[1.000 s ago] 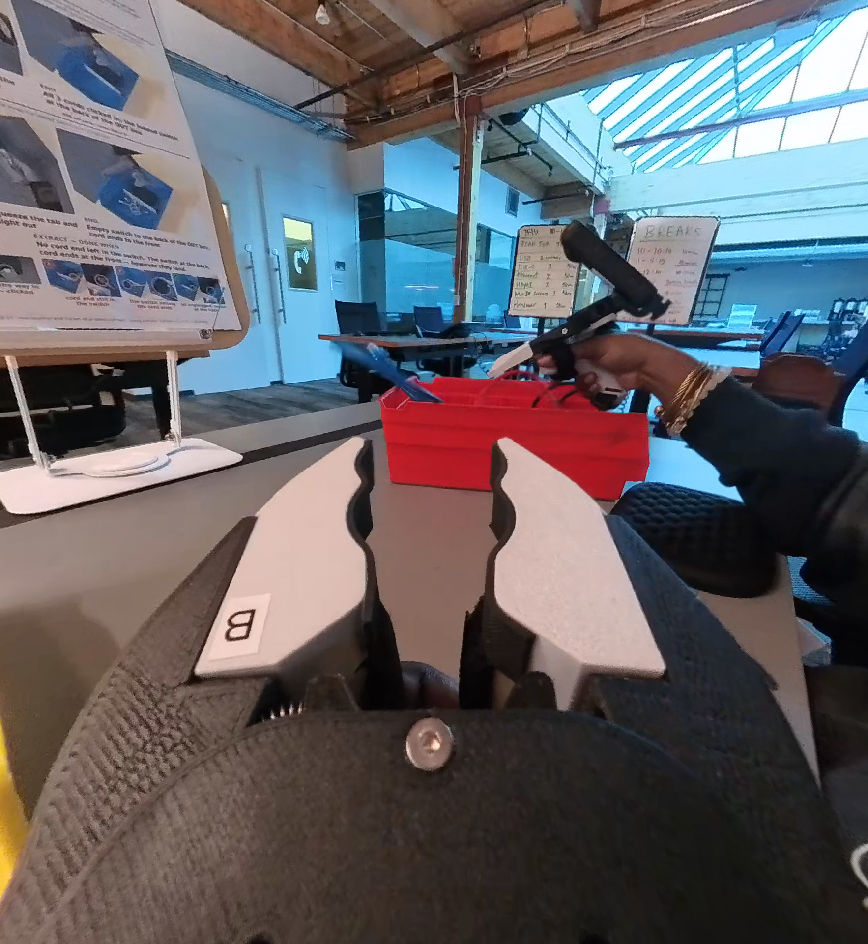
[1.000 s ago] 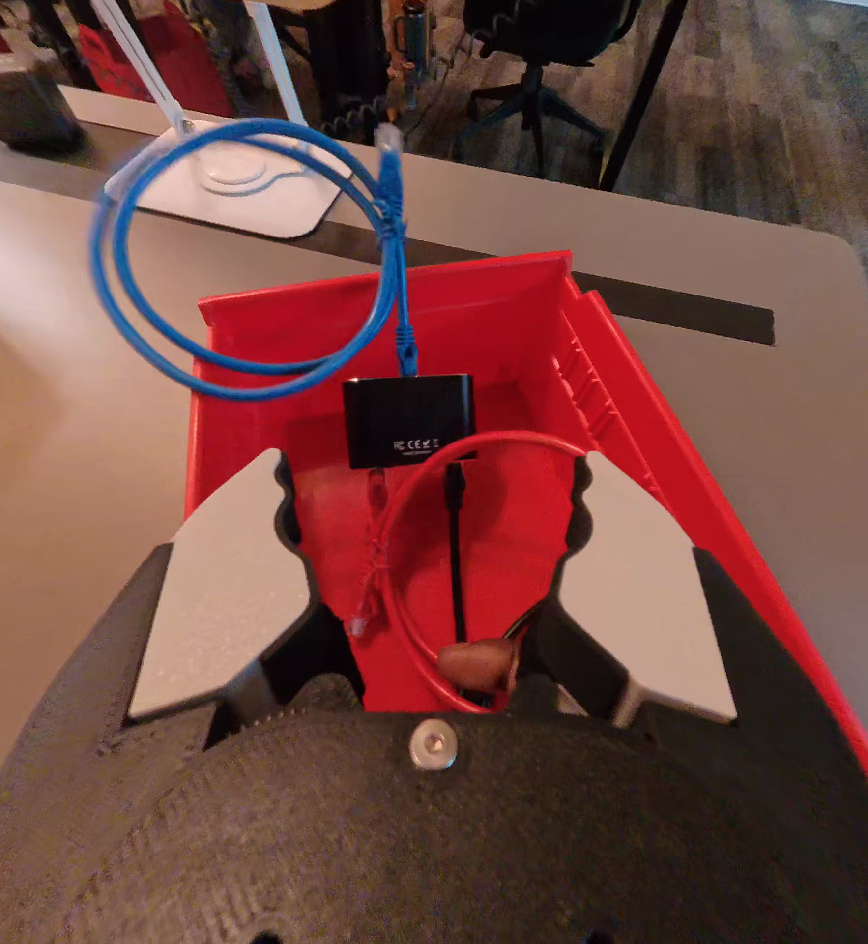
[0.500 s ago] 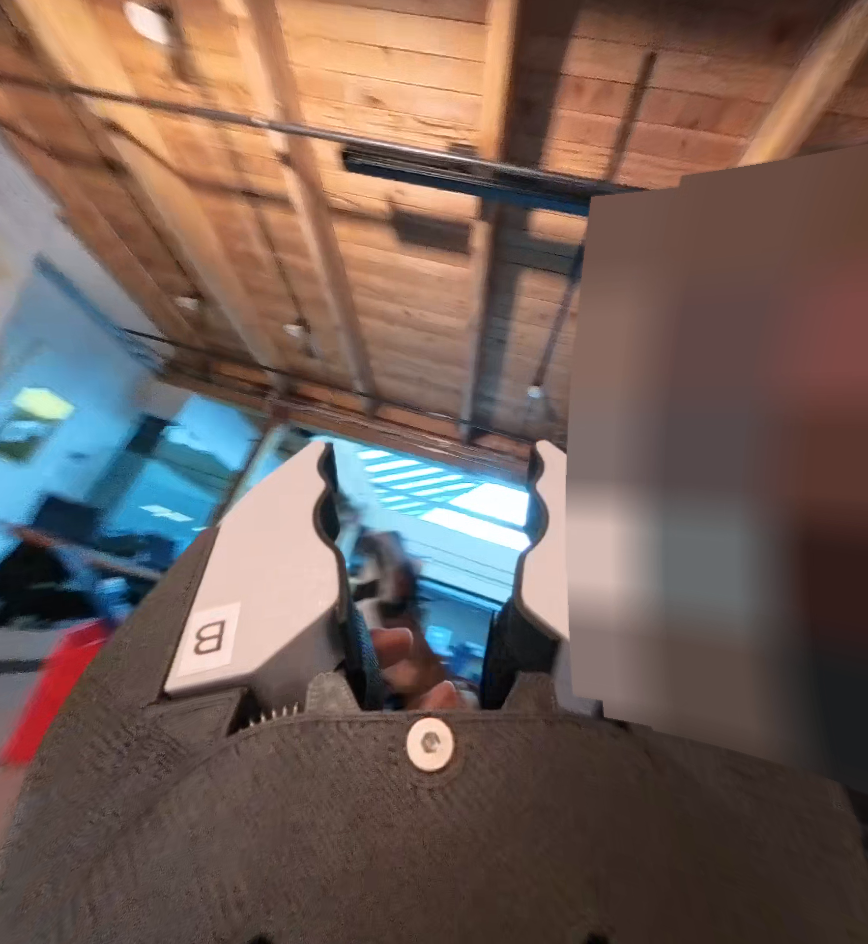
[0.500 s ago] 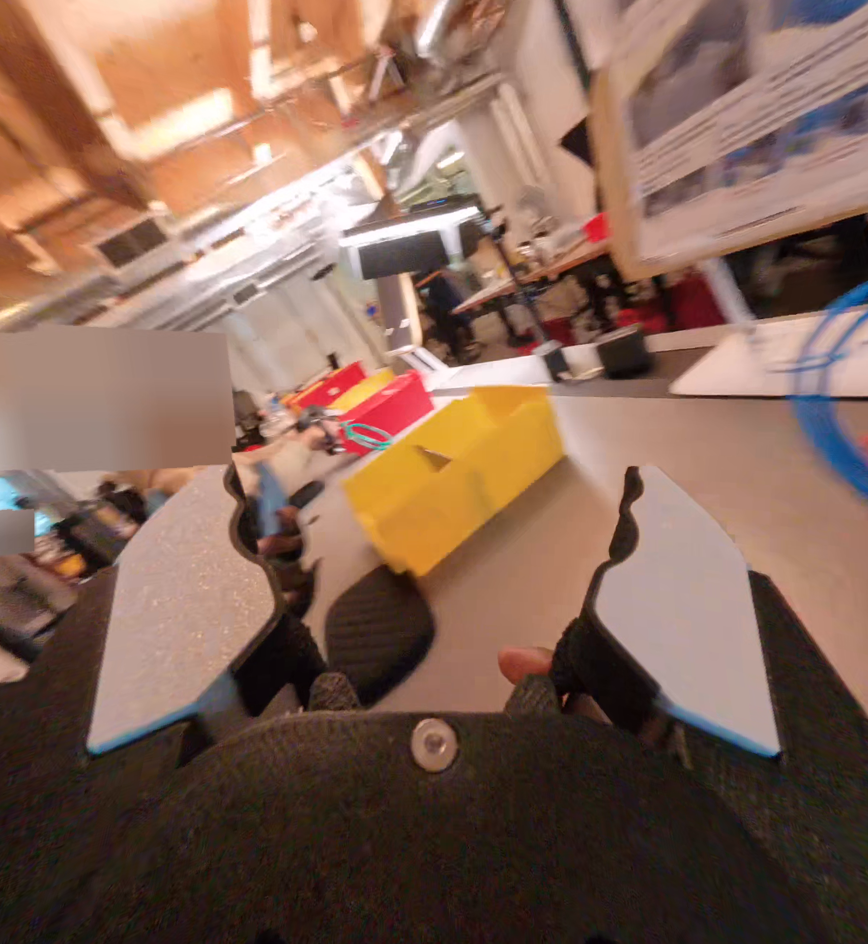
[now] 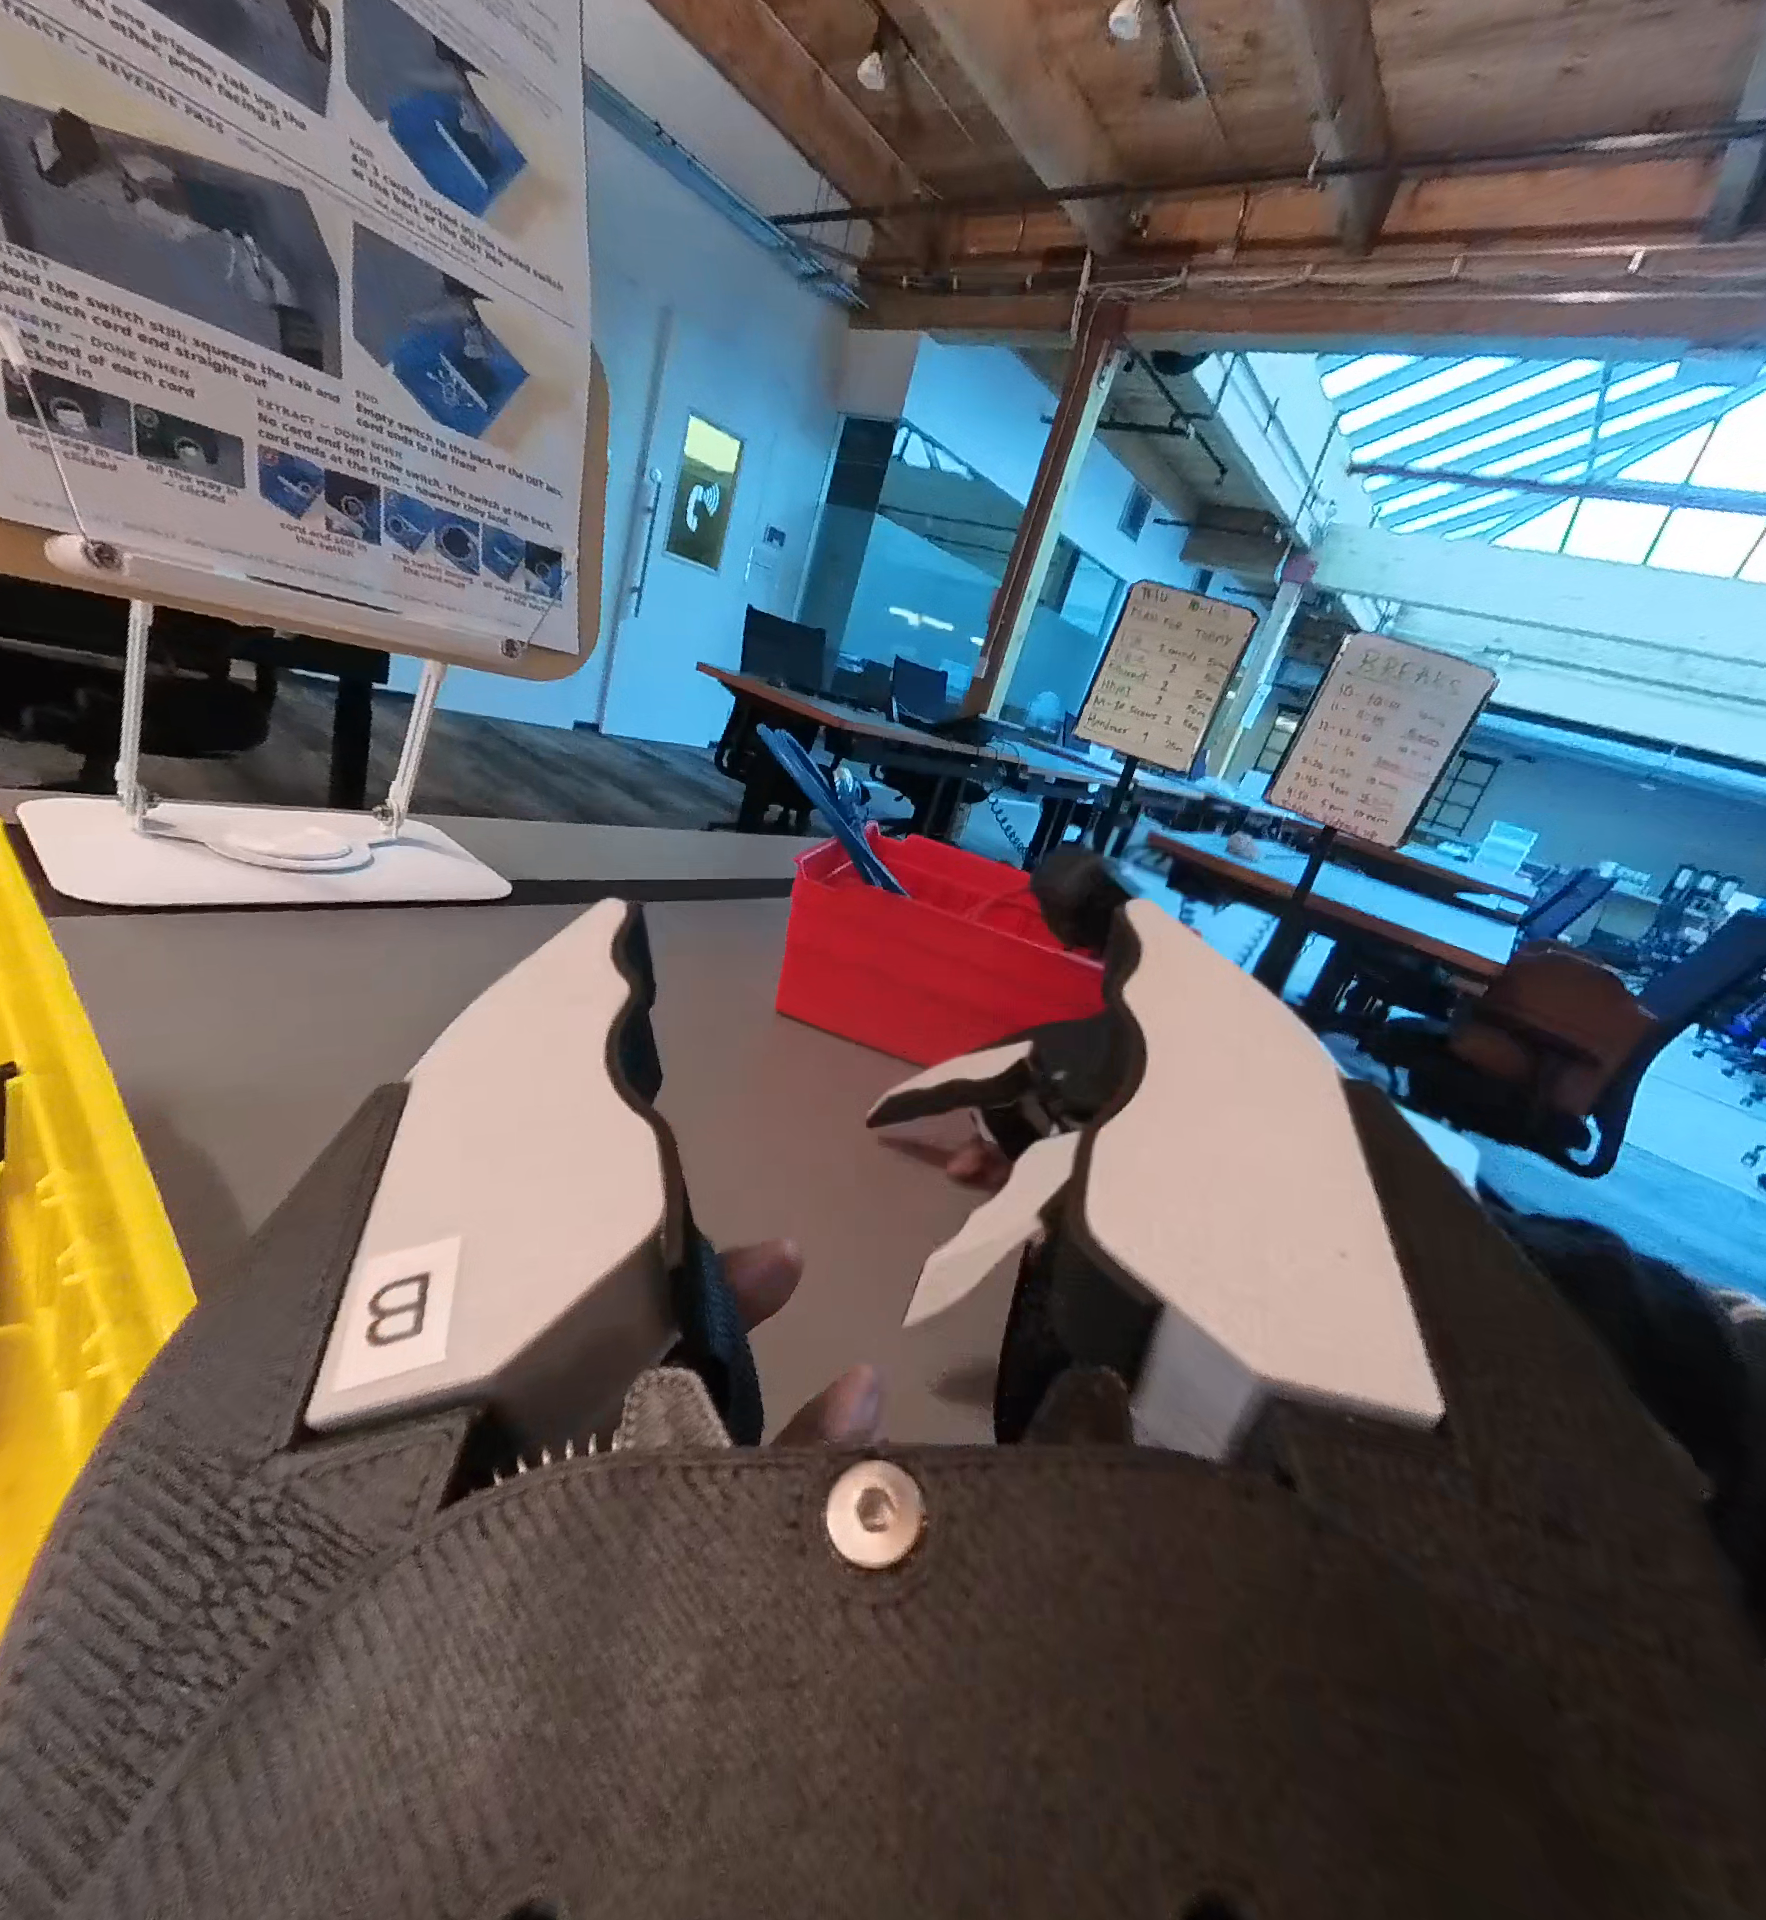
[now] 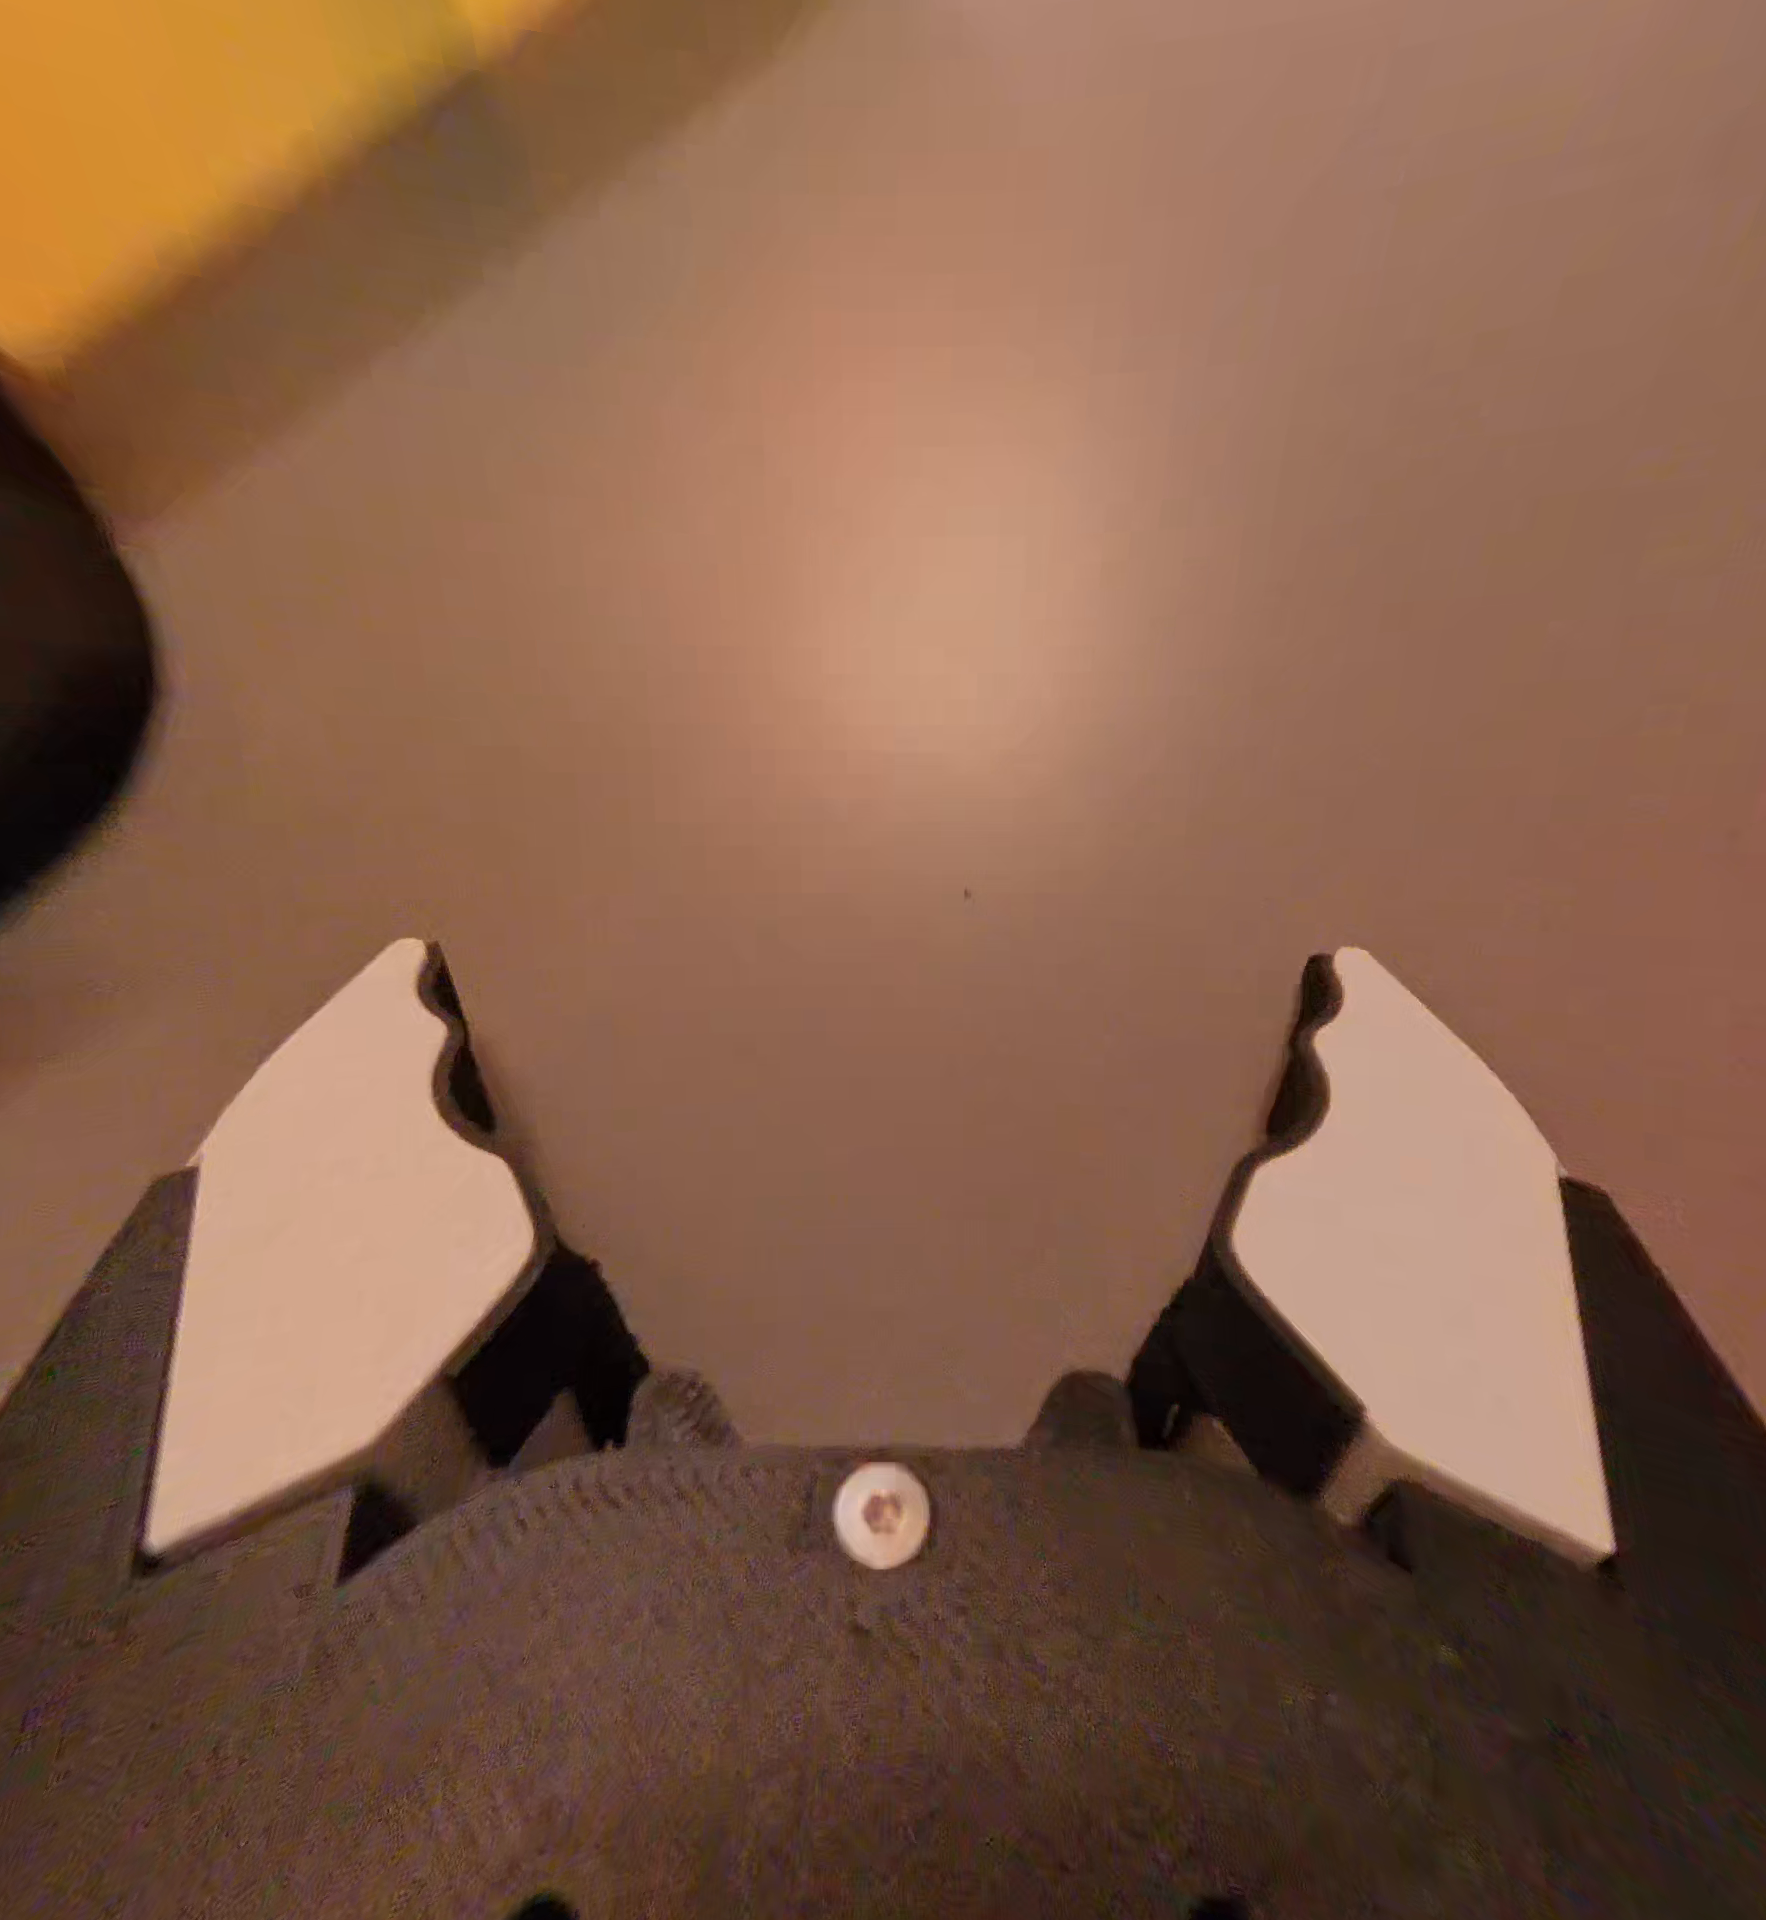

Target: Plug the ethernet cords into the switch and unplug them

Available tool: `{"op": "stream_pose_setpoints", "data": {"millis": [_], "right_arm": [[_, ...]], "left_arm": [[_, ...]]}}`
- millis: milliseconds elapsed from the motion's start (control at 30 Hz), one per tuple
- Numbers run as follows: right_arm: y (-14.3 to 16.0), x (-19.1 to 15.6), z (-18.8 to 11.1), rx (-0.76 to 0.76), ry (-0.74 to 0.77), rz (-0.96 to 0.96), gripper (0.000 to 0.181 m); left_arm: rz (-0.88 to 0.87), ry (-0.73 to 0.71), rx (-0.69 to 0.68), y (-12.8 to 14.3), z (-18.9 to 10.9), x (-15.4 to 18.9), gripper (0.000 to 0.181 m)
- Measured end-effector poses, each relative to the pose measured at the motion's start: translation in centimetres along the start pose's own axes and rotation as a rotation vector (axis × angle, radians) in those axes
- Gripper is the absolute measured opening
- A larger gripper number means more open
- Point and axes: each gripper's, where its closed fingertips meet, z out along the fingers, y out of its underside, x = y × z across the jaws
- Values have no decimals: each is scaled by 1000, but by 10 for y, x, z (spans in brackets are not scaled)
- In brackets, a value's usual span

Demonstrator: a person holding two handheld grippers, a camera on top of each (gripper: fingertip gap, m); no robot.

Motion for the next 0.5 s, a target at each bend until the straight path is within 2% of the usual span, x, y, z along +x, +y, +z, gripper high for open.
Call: {"op": "stream_pose_setpoints", "data": {"millis": [67,167,233,300,367,433,500], "right_arm": [[5,4,10,-59,58,-61,145],[6,5,10,-65,100,-19,145],[7,5,9,-66,111,0,145],[6,10,9,-61,138,29,144],[4,19,9,-51,201,90,139],[4,21,7,-45,225,94,140],[2,17,7,-32,205,71,131]], "left_arm": [[17,-11,-41,6,1,-3,83],[25,-39,-101,17,2,-10,85],[58,-107,-159,25,4,-21,85],[228,-207,-291,37,6,-32,86],[414,-236,-418,48,14,-30,89],[454,-167,-493,65,30,-13,89],[433,-11,-514,89,51,16,85]]}}
